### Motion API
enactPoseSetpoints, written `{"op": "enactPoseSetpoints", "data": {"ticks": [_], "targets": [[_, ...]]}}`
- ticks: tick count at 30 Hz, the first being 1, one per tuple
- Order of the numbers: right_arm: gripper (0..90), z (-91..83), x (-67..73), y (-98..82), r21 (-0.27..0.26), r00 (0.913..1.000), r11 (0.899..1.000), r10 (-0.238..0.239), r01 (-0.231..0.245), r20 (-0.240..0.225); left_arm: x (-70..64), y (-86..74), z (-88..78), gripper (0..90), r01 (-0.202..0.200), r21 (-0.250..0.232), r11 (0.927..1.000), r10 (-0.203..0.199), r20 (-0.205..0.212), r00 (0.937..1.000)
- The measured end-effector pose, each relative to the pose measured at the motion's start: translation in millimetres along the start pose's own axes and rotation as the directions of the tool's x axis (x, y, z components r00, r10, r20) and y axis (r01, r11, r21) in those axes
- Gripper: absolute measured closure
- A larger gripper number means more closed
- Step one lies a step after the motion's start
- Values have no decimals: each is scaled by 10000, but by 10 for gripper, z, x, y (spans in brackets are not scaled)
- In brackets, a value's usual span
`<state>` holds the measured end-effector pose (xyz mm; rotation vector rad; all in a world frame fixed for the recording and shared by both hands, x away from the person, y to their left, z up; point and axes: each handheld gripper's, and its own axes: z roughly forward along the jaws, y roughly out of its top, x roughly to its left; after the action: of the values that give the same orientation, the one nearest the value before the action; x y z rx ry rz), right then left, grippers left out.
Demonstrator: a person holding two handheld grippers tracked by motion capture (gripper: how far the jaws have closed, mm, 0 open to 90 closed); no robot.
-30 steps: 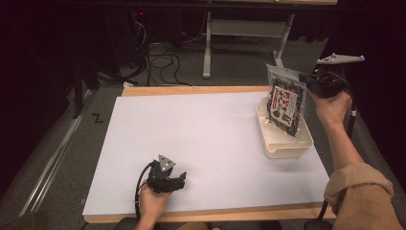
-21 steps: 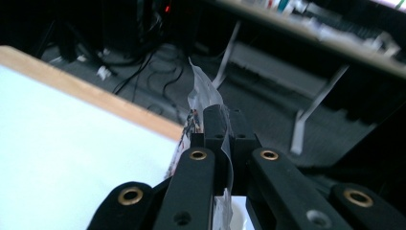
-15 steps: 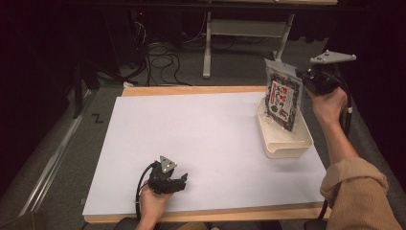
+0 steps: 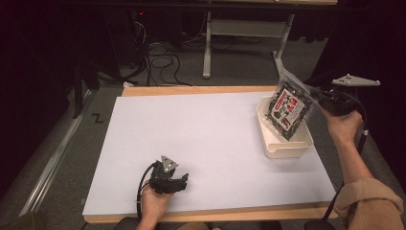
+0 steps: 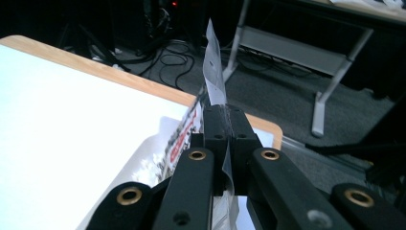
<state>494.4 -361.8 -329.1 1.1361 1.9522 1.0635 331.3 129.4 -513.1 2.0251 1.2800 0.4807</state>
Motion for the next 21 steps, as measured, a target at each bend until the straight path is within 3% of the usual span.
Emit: {"op": "enactPoseSetpoints", "data": {"ticks": [4,12,18,21], "targets": [[897,-30,-78,-102,226,9995,9993,310,-312,102,-4,8,18,295,-23,71,10000,23,95,10000],[879,-50,-224,-100,603,9925,9908,1198,-1210,239,-19,20,5,294,-95,-6,10000,95,148,9998],[868,4,-215,-59,959,9911,9872,1227,-1273,524,58,82,-73,292,25,-292,9996,-17,277,9996],[860,9,-219,-66,978,9877,9838,1449,-1501,590,51,95,-68,291,-115,-226,9997,124,376,9992]]}}
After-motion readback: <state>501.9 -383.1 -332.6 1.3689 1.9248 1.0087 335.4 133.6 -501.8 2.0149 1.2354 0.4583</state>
